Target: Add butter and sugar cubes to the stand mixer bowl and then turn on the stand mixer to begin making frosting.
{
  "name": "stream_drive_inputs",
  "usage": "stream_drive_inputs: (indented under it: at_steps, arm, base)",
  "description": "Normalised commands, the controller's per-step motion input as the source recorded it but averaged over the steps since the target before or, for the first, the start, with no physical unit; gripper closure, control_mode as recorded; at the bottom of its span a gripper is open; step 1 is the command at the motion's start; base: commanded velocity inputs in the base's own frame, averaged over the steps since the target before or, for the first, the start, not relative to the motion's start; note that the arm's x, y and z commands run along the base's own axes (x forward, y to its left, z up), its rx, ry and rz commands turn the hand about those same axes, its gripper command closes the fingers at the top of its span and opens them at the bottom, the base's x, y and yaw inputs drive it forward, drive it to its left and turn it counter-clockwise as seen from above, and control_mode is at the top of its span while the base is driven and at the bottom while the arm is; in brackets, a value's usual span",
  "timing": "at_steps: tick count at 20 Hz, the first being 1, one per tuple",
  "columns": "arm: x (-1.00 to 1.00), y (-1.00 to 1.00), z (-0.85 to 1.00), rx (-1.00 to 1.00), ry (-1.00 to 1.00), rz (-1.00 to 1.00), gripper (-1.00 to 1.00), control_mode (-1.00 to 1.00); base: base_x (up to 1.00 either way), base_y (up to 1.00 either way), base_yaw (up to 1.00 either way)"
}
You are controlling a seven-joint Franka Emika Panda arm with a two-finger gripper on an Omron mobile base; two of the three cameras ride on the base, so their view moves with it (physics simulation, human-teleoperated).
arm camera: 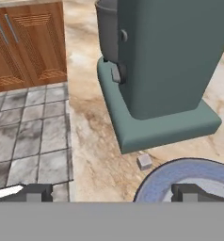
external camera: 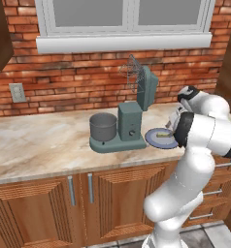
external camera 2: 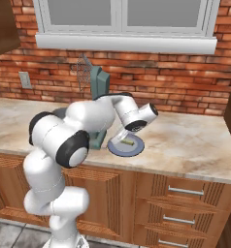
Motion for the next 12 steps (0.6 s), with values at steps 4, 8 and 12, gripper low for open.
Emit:
stream_drive_inputs:
  at_steps: [4,8,12]
  arm:
    - [0.30,-0.36,-0.22,0.00,0.00,0.03,-1.00,-1.00]
    - [0.28,-0.19,-0.25,0.00,0.00,0.02,-1.00,-1.00]
    - [0.26,-0.06,-0.29,0.00,0.00,0.01,-1.00,-1.00]
  base:
    - [0.00,0.00,0.00]
    - [0.00,0.00,0.00]
    - [0.00,0.00,0.00]
